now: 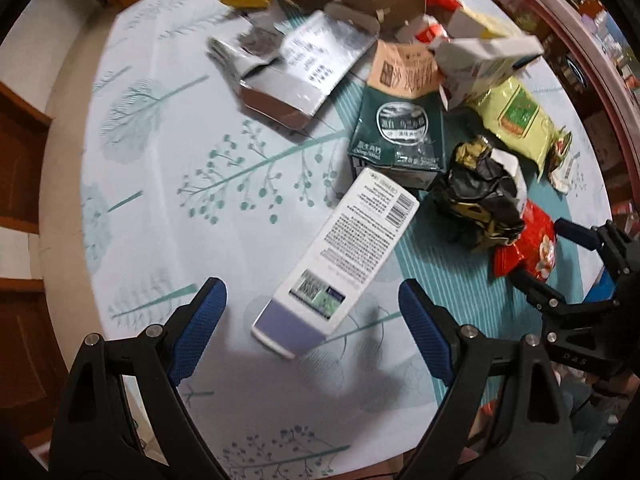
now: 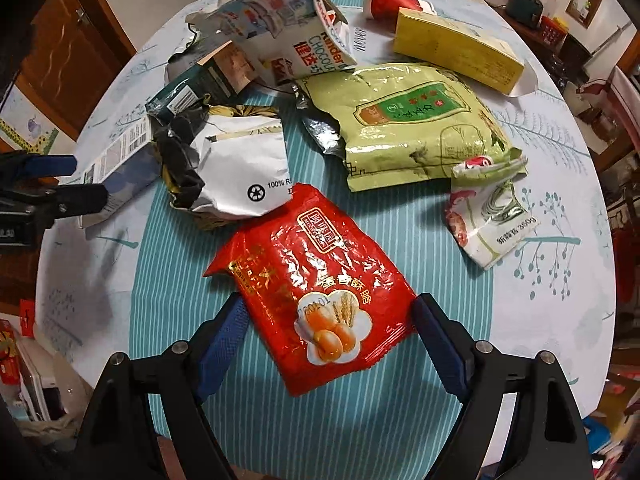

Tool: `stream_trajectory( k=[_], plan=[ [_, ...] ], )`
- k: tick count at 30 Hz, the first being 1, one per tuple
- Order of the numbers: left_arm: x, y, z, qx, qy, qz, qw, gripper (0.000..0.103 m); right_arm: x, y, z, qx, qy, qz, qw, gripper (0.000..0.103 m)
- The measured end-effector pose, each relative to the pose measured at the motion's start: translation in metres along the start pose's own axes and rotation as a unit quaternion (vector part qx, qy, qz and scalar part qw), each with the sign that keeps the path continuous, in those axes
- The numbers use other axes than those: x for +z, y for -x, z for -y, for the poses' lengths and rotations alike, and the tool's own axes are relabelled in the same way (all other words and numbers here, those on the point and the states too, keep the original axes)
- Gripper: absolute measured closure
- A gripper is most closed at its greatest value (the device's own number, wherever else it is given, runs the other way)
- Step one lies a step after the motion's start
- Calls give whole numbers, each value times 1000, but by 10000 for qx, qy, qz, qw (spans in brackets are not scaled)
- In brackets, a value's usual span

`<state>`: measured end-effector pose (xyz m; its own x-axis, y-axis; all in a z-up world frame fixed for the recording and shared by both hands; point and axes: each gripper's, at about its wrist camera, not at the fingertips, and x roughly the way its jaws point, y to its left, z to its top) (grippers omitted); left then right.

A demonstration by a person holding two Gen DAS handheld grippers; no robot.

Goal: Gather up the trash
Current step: 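Grasp the white box with the left tool while the right tool grasps the red chip bag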

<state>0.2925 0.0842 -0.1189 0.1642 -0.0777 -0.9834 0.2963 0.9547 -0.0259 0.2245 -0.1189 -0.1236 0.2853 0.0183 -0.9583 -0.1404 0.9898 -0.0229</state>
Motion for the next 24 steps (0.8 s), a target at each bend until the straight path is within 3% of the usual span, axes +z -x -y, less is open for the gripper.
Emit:
stream_trajectory(
  k=[3,5,8,10,15,20,24],
  plan=[
    [4,-10,-1,-57,-53,-104,9999,26,3,-3,-3,-94,-87,-32,9999,20],
    [8,-19,-1,-81,-80,-269,9996,44,6,-6,-8,-147,-118,-41,9998,23],
    [12,-27,-3,-103,-51,-361,9993,57,6,-5,-14,-225,-112,-79,9997,32],
    [13,-28,0,-88,-108,-353,9993,59,6,-2,-18,-242,-133,-34,9996,53],
    [6,-28,3,-67,-144,-325,9993,66,7,6,-11,-225,-412,-27,9989,93],
    [-6,-12,8,-113,-53,-201,9997,66,6,33,6,235,-967,94,9950,99],
    [-23,18,11,-199,71,50,9998,67,-1,63,5,516,-1067,249,9926,99]
  ],
)
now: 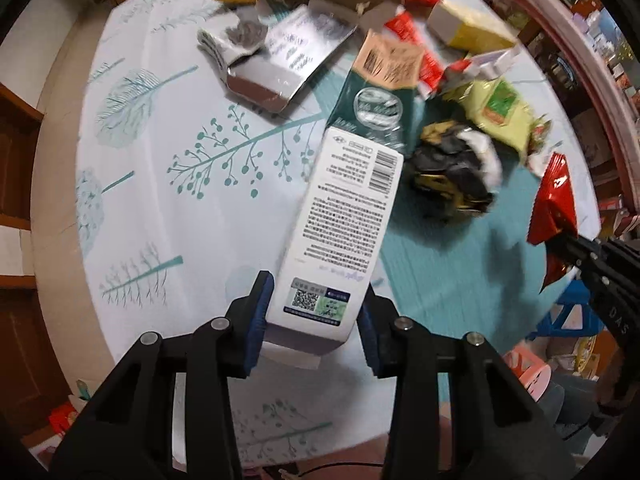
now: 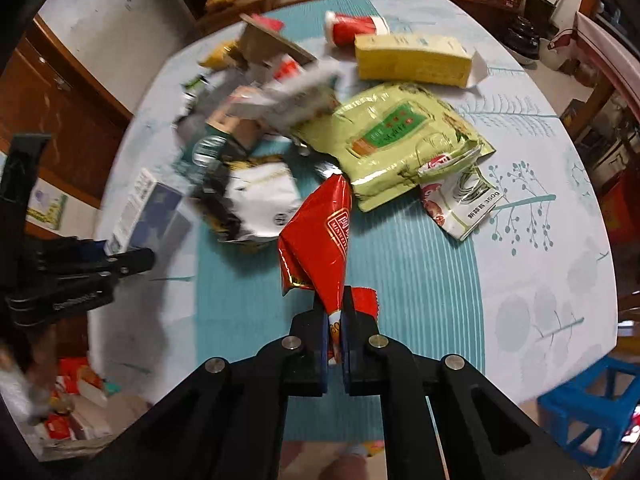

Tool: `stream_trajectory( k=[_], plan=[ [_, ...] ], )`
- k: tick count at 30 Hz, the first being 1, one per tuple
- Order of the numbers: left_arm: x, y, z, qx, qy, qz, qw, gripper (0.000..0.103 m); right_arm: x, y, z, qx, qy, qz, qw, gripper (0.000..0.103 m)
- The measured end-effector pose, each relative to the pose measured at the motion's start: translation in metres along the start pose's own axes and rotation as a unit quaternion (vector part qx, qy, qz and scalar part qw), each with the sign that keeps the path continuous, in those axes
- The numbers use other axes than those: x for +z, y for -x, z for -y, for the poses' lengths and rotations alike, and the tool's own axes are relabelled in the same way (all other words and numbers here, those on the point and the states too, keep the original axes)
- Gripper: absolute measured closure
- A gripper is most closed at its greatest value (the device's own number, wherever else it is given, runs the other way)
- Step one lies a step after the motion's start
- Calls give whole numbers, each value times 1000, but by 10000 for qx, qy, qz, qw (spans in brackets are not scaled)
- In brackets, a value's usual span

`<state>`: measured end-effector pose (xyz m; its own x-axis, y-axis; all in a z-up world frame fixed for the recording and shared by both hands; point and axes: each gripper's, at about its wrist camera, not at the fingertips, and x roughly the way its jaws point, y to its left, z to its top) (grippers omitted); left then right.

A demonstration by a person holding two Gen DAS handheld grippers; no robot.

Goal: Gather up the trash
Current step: 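Carry the white box and red bag to the bin and open both tools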

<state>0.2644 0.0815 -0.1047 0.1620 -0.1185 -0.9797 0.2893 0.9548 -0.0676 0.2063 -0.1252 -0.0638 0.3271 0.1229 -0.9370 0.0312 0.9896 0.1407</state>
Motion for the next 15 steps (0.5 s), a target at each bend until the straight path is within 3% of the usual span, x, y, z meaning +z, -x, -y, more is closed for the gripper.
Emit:
stream_trajectory(
  k=[9,15],
  plan=[
    [-43,91,38,180,212,892,9956,67,-28,77,-11,735,390,474,9954,99],
    [-89,131,90,306,749,1285,9884,67,-60,124,5,1197,980,591,9862,99]
  ],
)
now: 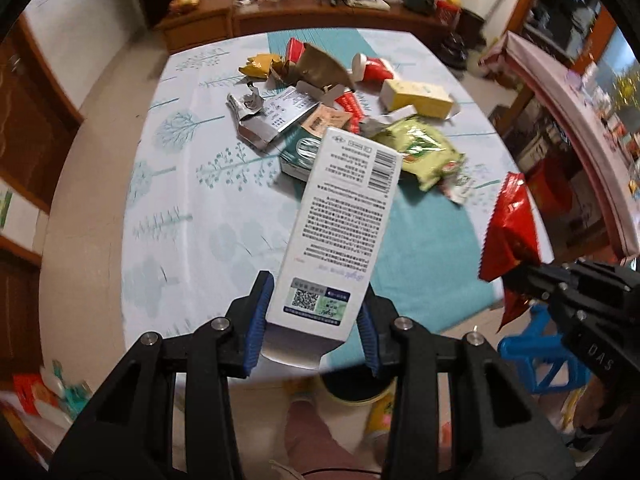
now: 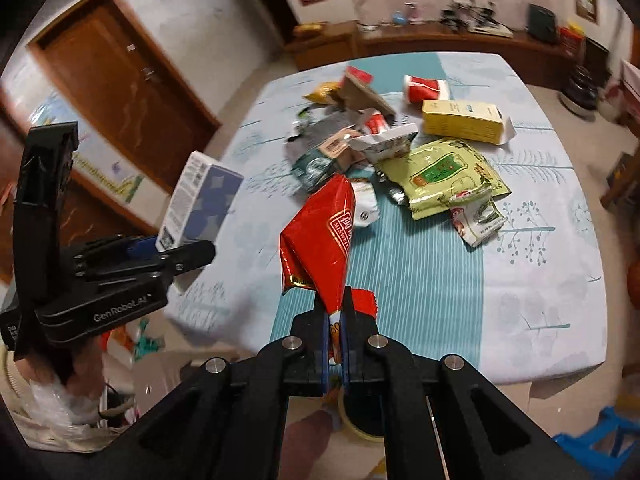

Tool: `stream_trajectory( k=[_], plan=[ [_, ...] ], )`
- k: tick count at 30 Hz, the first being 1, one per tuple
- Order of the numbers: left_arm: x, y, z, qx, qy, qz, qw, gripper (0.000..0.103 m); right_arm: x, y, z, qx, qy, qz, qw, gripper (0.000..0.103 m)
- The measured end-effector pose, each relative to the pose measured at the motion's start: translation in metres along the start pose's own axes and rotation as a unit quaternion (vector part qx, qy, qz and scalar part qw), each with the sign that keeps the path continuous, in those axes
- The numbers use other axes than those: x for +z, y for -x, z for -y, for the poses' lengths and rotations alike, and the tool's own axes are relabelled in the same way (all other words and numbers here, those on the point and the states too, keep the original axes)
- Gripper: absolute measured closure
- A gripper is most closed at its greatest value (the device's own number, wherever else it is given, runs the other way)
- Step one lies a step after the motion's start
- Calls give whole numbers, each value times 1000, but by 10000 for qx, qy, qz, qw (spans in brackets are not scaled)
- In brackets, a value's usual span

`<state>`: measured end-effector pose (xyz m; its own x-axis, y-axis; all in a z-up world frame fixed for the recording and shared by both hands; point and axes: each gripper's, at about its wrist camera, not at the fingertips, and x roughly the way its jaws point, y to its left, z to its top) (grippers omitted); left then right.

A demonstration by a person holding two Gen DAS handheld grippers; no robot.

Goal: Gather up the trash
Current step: 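Carry the white box and red bag to the bin and open both tools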

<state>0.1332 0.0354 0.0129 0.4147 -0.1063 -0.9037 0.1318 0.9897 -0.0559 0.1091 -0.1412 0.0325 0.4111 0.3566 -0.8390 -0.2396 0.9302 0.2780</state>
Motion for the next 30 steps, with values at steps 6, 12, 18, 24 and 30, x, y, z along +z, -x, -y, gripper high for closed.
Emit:
stream_trajectory(
  k=[6,12,18,24,30],
  plan=[
    [-60,19,50,104,401,22,9991,66,-53,31,15,348,352,-174,9986,99],
    [-114,12,86,256,417,-328,9983,66,-103,34,39,584,116,-523,9969,99],
    [-144,-16,100,281,295,-737,9964,66,-144,6,59,570,-199,-909,9940,99],
    [-174,-86,104,70,227,-1176,9928,66,-194,-59,86,380,-741,-1344,9874,99],
    [-217,-187,103,-40,138,-1495,9887,66,-252,-160,127,121,-1308,-1646,9776,99]
  ],
)
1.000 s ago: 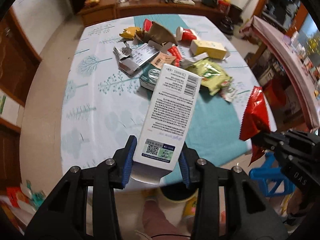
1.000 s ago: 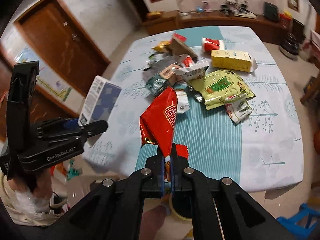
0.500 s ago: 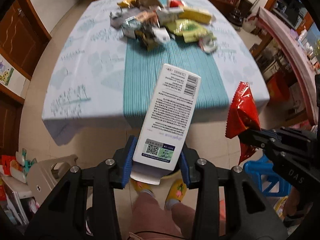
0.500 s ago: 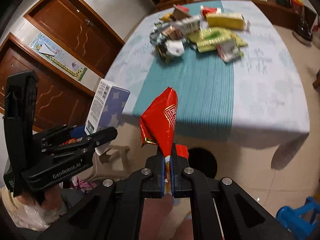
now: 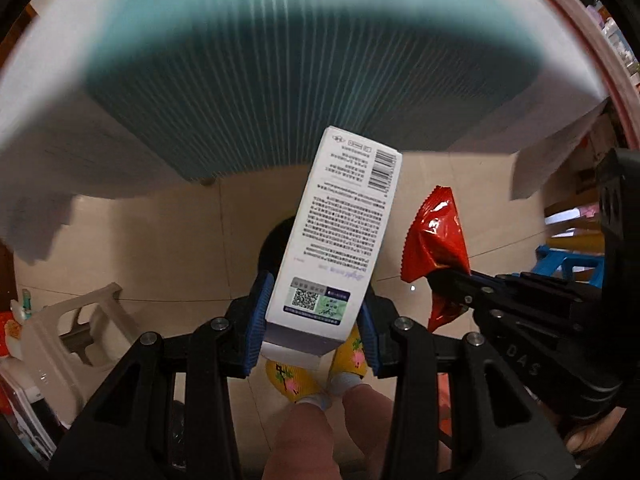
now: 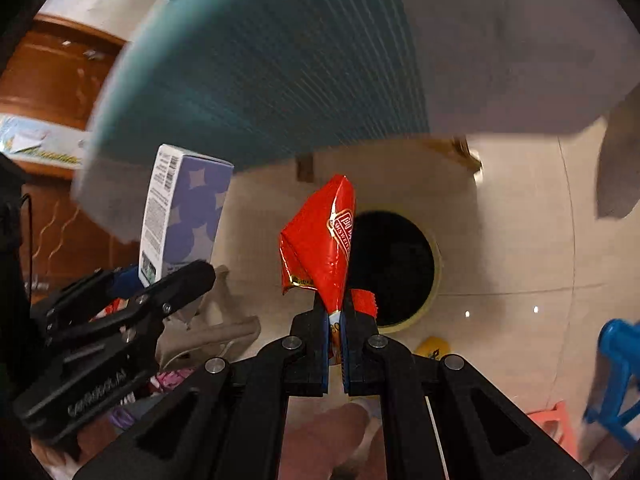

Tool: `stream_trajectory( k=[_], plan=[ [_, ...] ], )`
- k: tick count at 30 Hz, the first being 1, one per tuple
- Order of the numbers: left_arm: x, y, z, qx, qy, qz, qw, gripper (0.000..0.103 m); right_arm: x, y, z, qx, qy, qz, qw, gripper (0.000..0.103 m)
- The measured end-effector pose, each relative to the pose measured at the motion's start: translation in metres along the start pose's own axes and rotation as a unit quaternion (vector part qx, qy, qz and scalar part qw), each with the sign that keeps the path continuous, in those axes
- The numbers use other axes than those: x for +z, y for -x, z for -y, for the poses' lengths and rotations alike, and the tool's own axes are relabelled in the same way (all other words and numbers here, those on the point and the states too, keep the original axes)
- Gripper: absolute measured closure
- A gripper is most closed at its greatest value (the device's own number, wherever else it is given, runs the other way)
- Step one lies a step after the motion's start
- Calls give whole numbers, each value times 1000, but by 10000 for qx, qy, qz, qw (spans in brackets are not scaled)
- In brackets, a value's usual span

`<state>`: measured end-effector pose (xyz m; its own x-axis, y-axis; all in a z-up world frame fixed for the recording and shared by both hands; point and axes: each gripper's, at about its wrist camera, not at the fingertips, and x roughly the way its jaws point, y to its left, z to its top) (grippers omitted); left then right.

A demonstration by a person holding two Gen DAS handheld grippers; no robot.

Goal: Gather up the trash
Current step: 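Carry the white box and red bag to the bin and open both tools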

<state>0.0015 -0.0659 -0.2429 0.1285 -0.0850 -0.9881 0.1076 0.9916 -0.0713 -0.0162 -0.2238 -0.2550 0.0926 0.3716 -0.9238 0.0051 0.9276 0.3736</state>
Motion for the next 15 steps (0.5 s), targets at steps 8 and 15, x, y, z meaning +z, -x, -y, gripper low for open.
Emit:
stream_trajectory(
  k=[8,15],
  plan=[
    [-11,-133,-21,136,154,-226,9995,66,-14,-159,58,-181,-367,-278,9988,99],
    [-19,-197,-36,184,169,-427,9988,54,-22,-253,88,-132,-647,-463,9967,68]
  ],
)
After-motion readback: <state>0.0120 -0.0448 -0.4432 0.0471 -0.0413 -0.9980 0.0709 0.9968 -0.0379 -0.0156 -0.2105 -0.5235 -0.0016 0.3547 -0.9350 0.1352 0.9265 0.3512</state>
